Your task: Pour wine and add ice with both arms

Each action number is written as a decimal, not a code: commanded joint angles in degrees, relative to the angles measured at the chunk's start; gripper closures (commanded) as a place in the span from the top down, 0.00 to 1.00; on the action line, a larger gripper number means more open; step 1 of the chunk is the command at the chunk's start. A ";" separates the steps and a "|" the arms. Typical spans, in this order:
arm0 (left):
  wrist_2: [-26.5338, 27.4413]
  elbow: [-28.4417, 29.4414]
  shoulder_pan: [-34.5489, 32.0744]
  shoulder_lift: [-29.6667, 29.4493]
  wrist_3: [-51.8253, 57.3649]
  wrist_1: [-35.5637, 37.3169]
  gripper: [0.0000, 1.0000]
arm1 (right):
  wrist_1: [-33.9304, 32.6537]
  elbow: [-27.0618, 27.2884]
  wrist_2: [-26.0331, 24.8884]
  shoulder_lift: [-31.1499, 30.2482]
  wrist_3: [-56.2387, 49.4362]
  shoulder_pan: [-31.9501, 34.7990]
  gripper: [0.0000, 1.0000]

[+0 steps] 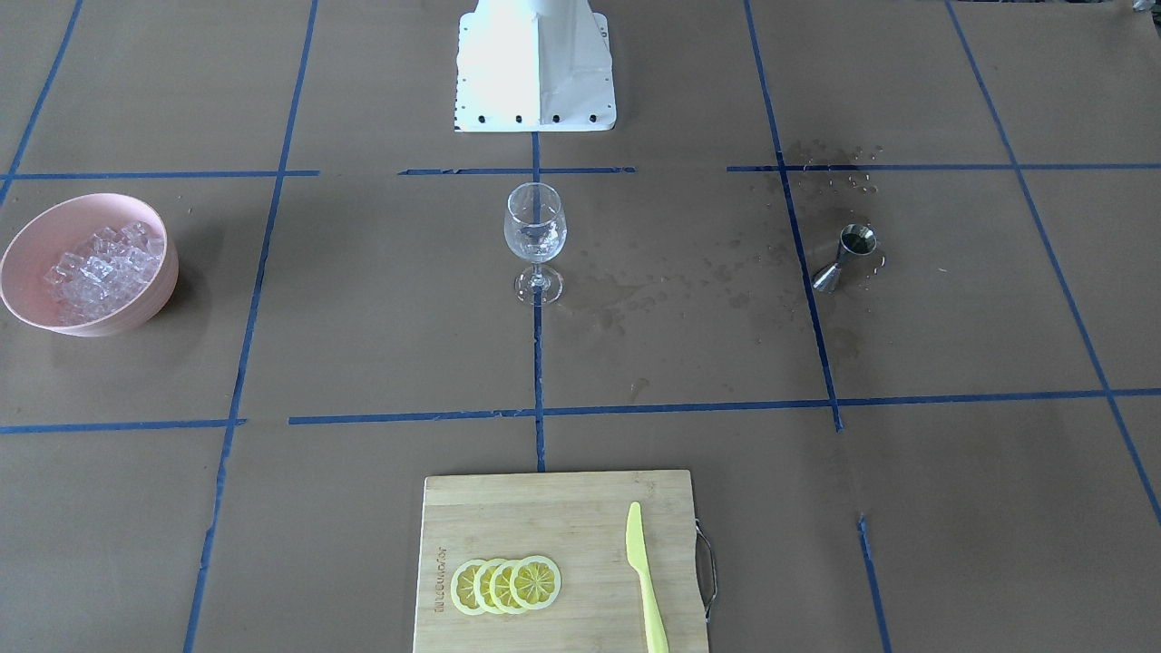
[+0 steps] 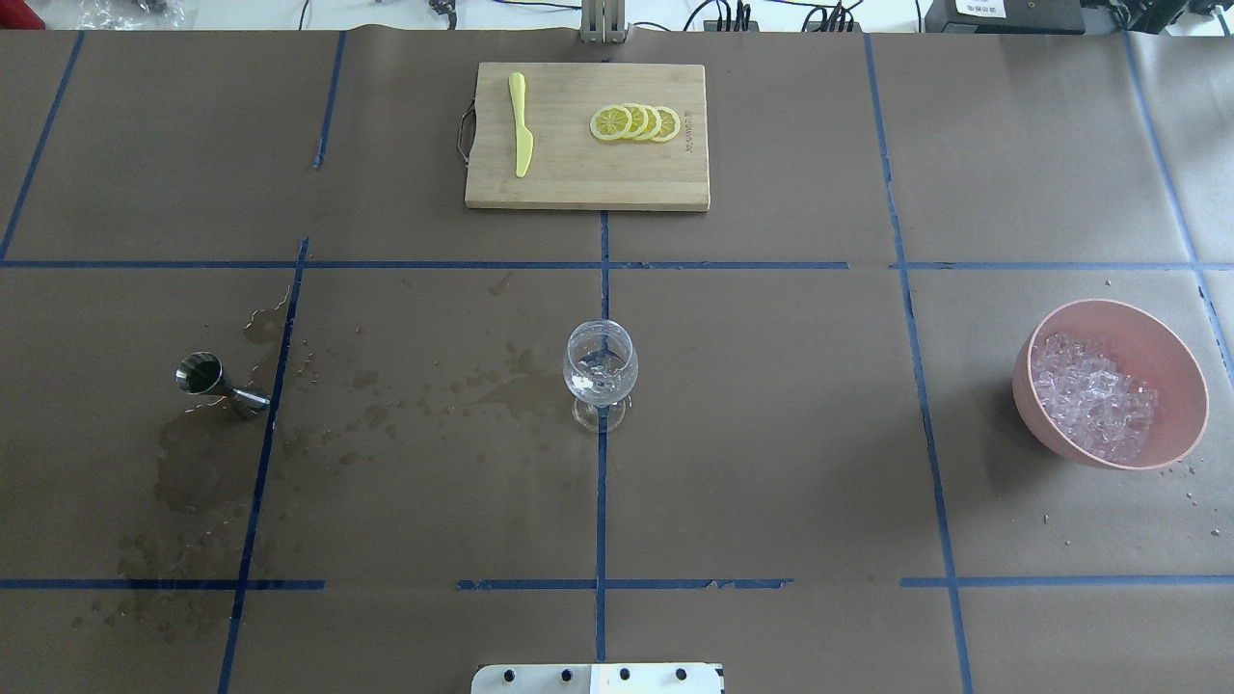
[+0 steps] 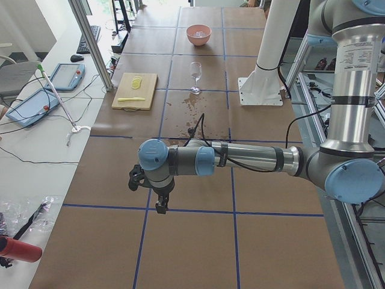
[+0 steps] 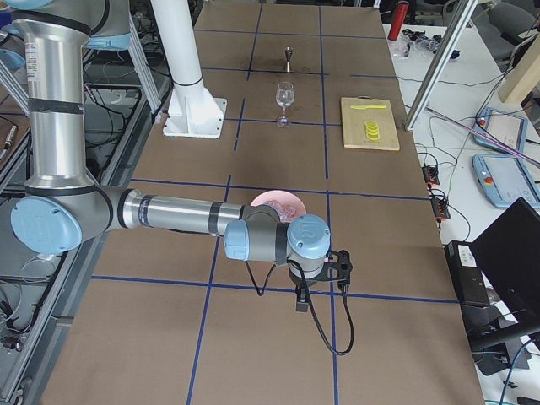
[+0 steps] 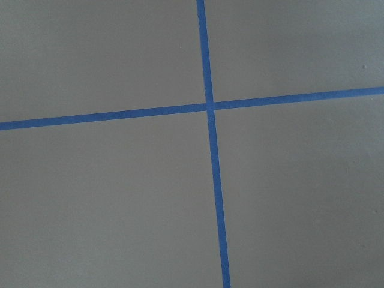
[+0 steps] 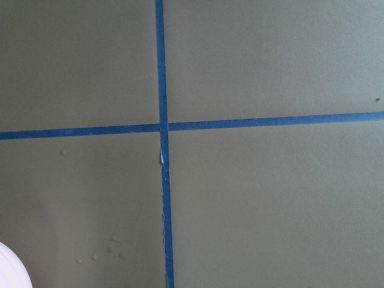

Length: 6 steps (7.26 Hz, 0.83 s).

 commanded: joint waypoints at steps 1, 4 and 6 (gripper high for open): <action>0.09 -4.70 0.09 -0.87 -1.37 -1.69 1.00 | 0.00 0.07 0.00 0.61 1.02 -0.18 1.00; 0.53 -16.30 0.87 -10.52 -13.39 -2.92 1.00 | 2.71 0.68 0.00 0.61 1.12 -2.63 1.00; 5.05 -24.92 10.40 -10.63 -27.12 -5.37 1.00 | 5.45 1.03 1.22 0.70 1.12 -3.86 1.00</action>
